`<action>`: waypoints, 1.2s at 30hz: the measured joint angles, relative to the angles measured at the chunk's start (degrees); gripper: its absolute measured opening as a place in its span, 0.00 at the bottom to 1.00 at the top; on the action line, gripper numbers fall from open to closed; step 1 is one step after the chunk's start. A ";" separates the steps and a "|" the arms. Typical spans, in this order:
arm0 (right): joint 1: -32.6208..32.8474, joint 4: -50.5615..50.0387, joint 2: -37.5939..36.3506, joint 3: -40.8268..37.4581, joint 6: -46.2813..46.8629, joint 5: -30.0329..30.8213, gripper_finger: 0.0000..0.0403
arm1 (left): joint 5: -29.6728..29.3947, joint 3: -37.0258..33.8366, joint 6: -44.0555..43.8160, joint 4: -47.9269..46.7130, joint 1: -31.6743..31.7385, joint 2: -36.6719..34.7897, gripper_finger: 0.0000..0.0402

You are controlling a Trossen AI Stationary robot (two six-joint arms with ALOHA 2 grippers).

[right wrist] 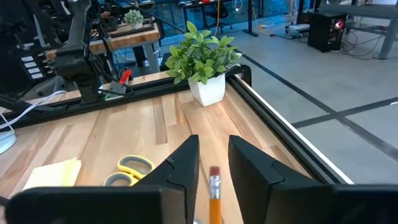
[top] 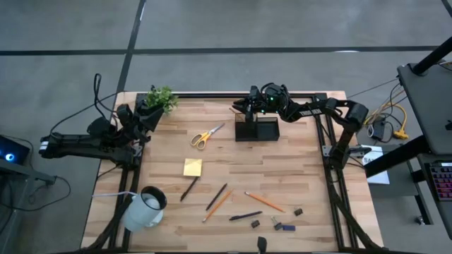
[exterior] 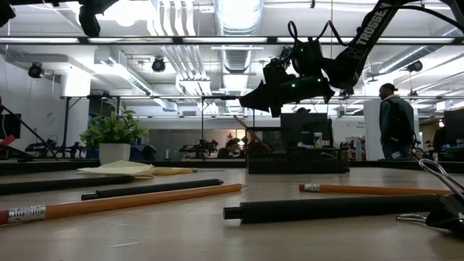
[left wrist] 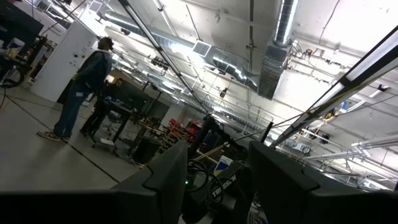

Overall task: Pick and place office supplies into organizer
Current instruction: Put the right pencil into the desk organizer

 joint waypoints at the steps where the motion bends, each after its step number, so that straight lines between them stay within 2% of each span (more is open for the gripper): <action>1: 0.00 0.00 0.00 0.00 0.00 0.00 0.21 | 0.00 0.00 0.01 0.00 0.02 0.00 0.39; 7: 0.00 0.00 0.00 0.00 0.06 0.00 0.23 | 0.00 0.00 0.02 0.00 0.02 0.00 0.39; 17: 0.02 0.00 -0.02 0.00 3.67 -0.50 0.21 | 0.00 0.00 0.00 0.00 0.00 0.00 0.39; 26: 0.27 -0.04 -0.89 0.00 5.30 -4.54 0.19 | 0.00 0.00 0.00 0.00 0.02 0.00 0.39; 36: 2.02 -2.35 -5.21 -0.02 6.47 -7.87 0.19 | 0.01 0.00 0.00 0.01 0.01 0.16 0.39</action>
